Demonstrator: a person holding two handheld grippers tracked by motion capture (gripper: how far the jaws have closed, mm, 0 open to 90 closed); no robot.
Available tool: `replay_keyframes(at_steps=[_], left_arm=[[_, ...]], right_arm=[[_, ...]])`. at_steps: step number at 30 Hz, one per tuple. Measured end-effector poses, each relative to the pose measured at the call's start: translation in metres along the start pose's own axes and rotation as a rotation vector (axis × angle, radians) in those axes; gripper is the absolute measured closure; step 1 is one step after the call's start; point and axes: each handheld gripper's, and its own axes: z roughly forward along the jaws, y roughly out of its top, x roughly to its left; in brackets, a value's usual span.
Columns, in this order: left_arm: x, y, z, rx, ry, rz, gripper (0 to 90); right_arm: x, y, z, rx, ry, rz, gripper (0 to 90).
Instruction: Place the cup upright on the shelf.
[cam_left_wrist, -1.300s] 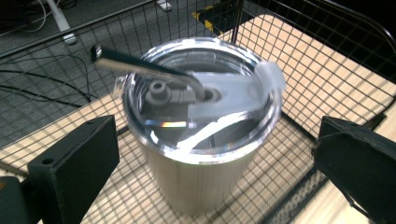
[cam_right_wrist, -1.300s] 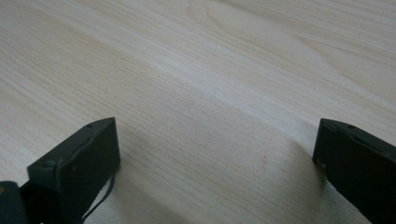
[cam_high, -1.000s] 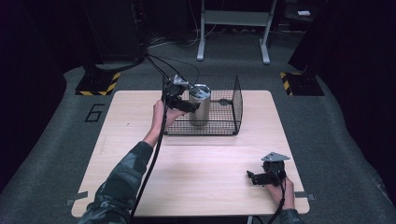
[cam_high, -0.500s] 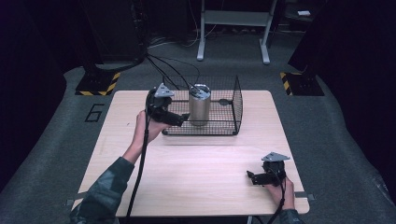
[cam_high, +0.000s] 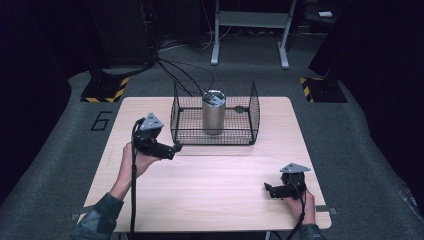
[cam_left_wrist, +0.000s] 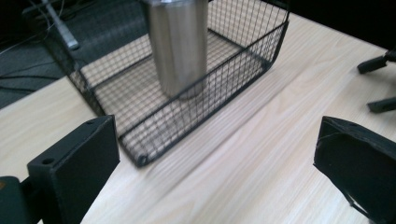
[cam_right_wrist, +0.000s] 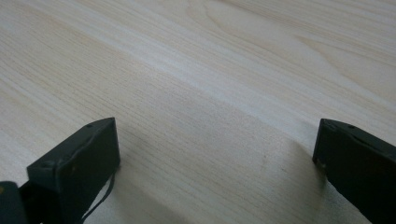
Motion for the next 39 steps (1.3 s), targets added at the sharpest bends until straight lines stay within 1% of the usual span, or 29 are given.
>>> replay_keyframes(at_steps=[2, 3, 4, 7, 8, 9, 10, 11, 12, 13, 14, 15, 16, 17, 18, 19, 20, 21, 22, 23, 24, 25, 27, 28, 30, 31, 32, 34, 39], left_arm=[[0.001, -0.014, -0.003, 0.011, 0.002, -0.020, 0.2], [0.002, -0.030, -0.003, 0.024, 0.013, -0.036, 0.2], [0.002, -0.030, -0.003, 0.024, 0.013, -0.036, 0.2], [0.005, -0.054, -0.002, 0.056, 0.027, -0.072, 0.2], [0.006, -0.071, 0.001, 0.068, 0.038, -0.109, 0.1], [0.007, -0.079, 0.002, 0.083, 0.040, -0.119, 0.1], [0.008, -0.087, 0.003, 0.091, 0.039, -0.133, 0.1], [0.008, -0.087, 0.003, 0.091, 0.039, -0.133, 0.1], [0.009, -0.094, 0.004, 0.102, 0.040, -0.145, 0.1], [0.010, -0.108, 0.007, 0.128, 0.074, -0.146, 0.1], [0.011, -0.115, 0.008, 0.143, 0.080, -0.148, 0.1], [0.011, -0.115, 0.008, 0.143, 0.080, -0.148, 0.1], [0.011, -0.122, 0.010, 0.151, 0.098, -0.154, 0.1], [0.014, -0.135, 0.012, 0.166, 0.122, -0.160, 0.1], [0.015, -0.141, 0.013, 0.171, 0.125, -0.173, 0.1], [0.015, -0.141, 0.013, 0.171, 0.125, -0.173, 0.1], [0.016, -0.147, 0.015, 0.172, 0.136, -0.186, 0.1], [0.018, -0.152, 0.016, 0.178, 0.148, -0.189, 0.1], [0.018, -0.157, 0.017, 0.186, 0.150, -0.204, 0.1], [0.019, -0.165, 0.020, 0.193, 0.176, -0.205, 0.1], [0.019, -0.165, 0.020, 0.193, 0.176, -0.205, 0.1], [0.020, -0.170, 0.021, 0.171, 0.184, -0.218, 0.1], [0.021, -0.177, 0.023, 0.170, 0.194, -0.227, 0.1], [0.021, -0.177, 0.023, 0.170, 0.194, -0.227, 0.1], [0.021, -0.182, 0.026, 0.174, 0.203, -0.231, 0.1], [0.020, -0.185, 0.028, 0.168, 0.217, -0.227, 0.1], [0.019, -0.190, 0.030, 0.152, 0.222, -0.235, 0.0], [0.018, -0.190, 0.030, 0.147, 0.227, -0.236, 0.0], [0.019, -0.190, 0.029, 0.156, 0.225, -0.235, 0.0]], right_arm=[[0.000, 0.000, 0.000, 0.000, 0.001, -0.002, 0.2], [0.000, 0.000, 0.000, 0.000, 0.000, -0.001, 0.2], [0.000, 0.000, 0.000, 0.000, 0.000, -0.001, 0.2], [0.000, 0.000, 0.000, -0.001, 0.001, -0.003, 0.2], [0.000, 0.000, 0.000, -0.001, 0.001, -0.004, 0.2], [0.000, 0.000, 0.000, -0.001, 0.001, -0.004, 0.2], [0.000, 0.000, 0.000, 0.000, 0.001, -0.004, 0.2], [0.000, 0.000, 0.000, 0.000, 0.001, -0.004, 0.2], [0.000, 0.000, 0.000, -0.001, 0.001, -0.004, 0.2], [0.000, 0.000, 0.000, -0.001, 0.001, -0.004, 0.2], [0.000, 0.000, 0.000, 0.000, 0.001, -0.004, 0.2], [0.000, 0.000, 0.000, 0.000, 0.001, -0.004, 0.2], [0.000, 0.000, 0.000, -0.001, 0.001, -0.004, 0.2], [0.000, 0.000, 0.000, 0.000, 0.001, -0.004, 0.2], [0.000, 0.000, 0.000, -0.001, 0.001, -0.004, 0.2], [0.000, 0.000, 0.000, -0.001, 0.001, -0.004, 0.2], [0.000, 0.000, 0.000, -0.001, 0.001, -0.004, 0.2], [0.000, 0.000, 0.000, 0.000, -0.001, -0.002, 0.2], [0.000, 0.000, 0.000, 0.000, -0.001, -0.002, 0.2], [0.000, 0.000, 0.000, -0.001, 0.001, -0.004, 0.2], [0.000, 0.000, 0.000, -0.001, 0.001, -0.004, 0.2], [0.000, 0.000, 0.000, -0.001, 0.001, -0.004, 0.2], [0.000, 0.000, 0.000, 0.000, 0.000, 0.000, 0.2], [0.000, 0.000, 0.000, 0.000, 0.000, 0.000, 0.2], [0.000, 0.000, 0.000, -0.001, 0.001, -0.005, 0.2], [0.000, 0.000, 0.000, 0.000, 0.001, -0.003, 0.2], [0.000, 0.000, 0.000, 0.000, 0.000, -0.001, 0.2], [0.000, 0.000, 0.000, 0.001, 0.001, -0.002, 0.2], [-0.001, 0.001, 0.001, 0.000, 0.001, -0.014, 0.0]])
